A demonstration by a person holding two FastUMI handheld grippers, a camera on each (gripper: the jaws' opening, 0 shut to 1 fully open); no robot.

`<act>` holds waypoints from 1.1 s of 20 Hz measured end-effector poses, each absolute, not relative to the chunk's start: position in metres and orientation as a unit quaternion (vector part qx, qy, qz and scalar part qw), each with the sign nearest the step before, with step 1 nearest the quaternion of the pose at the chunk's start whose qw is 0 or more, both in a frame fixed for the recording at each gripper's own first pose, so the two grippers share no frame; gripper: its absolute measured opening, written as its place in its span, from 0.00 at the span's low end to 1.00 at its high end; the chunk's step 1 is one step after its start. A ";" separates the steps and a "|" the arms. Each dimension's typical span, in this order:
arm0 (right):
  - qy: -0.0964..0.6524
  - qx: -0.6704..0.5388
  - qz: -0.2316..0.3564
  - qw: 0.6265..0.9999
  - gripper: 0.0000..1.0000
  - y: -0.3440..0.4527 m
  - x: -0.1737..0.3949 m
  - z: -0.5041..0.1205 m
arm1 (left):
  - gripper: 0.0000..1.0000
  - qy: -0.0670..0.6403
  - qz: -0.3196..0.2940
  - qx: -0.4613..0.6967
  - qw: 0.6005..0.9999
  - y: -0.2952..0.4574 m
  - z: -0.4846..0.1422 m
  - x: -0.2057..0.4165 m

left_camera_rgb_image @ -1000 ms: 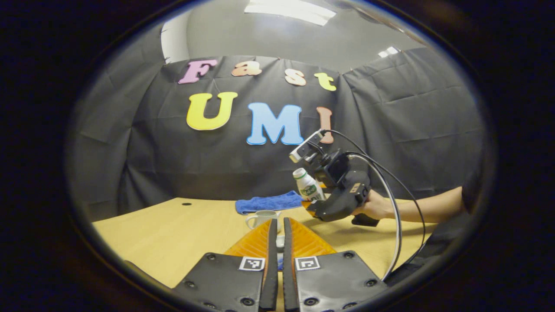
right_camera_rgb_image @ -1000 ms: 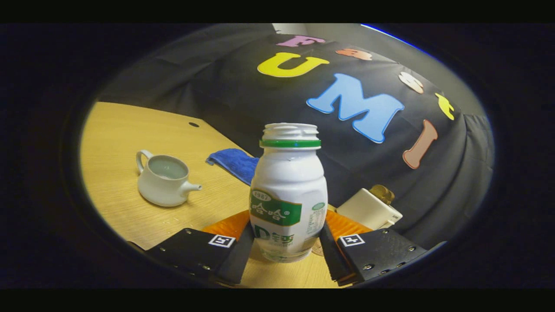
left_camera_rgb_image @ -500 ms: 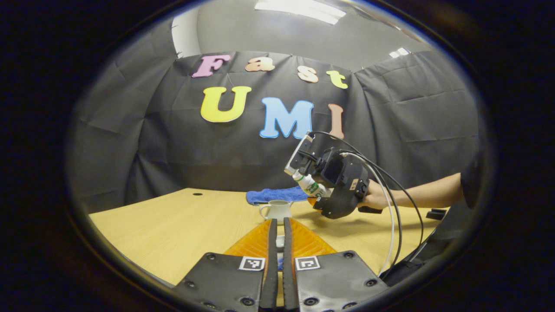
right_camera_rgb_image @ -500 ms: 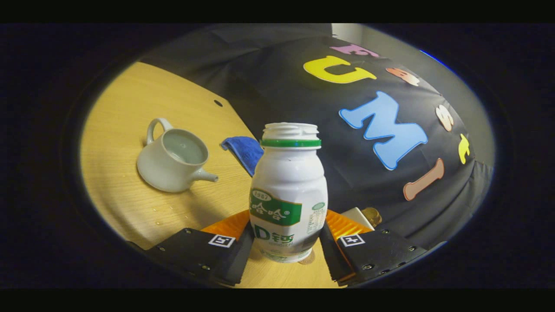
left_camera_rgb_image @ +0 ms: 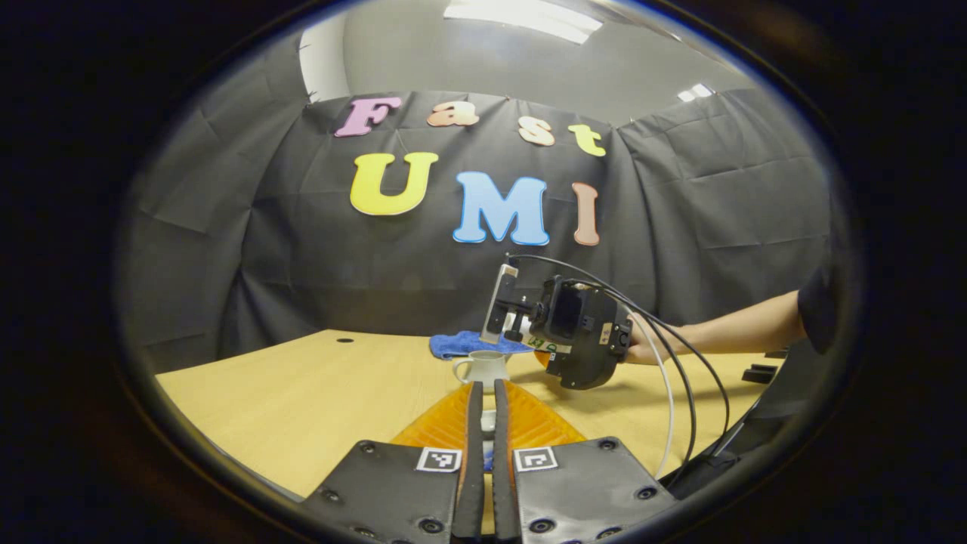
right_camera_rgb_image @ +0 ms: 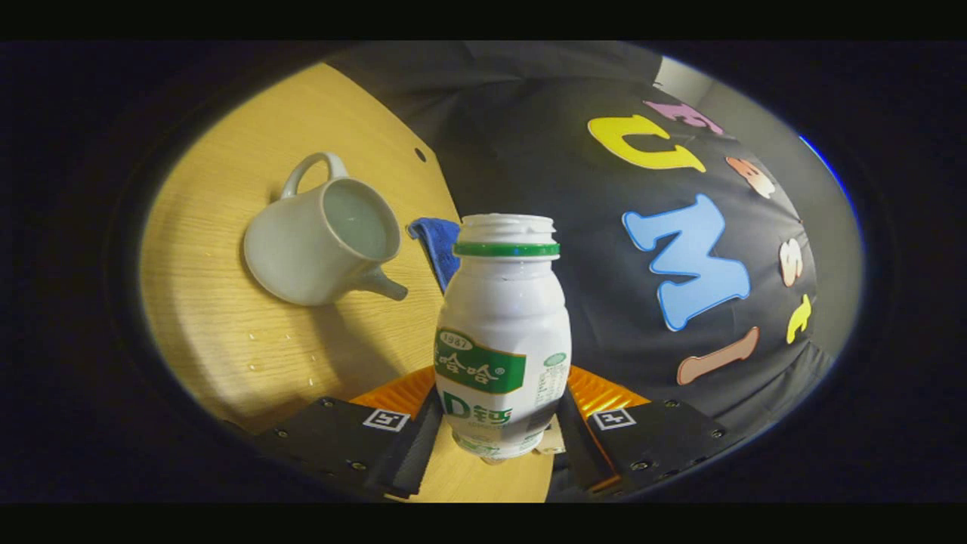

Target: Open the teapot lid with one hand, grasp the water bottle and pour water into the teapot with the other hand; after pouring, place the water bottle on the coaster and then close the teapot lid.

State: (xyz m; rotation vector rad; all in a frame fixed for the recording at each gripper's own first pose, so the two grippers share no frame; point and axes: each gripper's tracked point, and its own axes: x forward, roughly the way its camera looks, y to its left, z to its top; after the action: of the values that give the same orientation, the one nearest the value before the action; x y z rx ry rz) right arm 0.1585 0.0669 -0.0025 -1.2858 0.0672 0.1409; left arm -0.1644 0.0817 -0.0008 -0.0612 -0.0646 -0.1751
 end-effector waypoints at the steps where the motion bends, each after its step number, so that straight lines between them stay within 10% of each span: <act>1: 0.028 -0.610 0.065 0.789 0.73 0.068 0.160 -0.002 | 0.15 -0.030 -0.088 -0.032 0.995 0.082 -0.001 -0.164; 22: -0.017 -0.738 0.053 0.672 0.73 0.077 0.165 0.020 | 0.11 -0.012 -0.086 -0.034 0.996 0.087 -0.013 -0.159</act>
State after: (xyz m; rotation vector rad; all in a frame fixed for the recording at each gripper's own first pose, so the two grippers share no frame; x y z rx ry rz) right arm 0.1652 0.0766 0.0202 -1.6623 -0.0383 0.1187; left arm -0.1592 0.0872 -0.0134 -0.0674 -0.0246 -0.1722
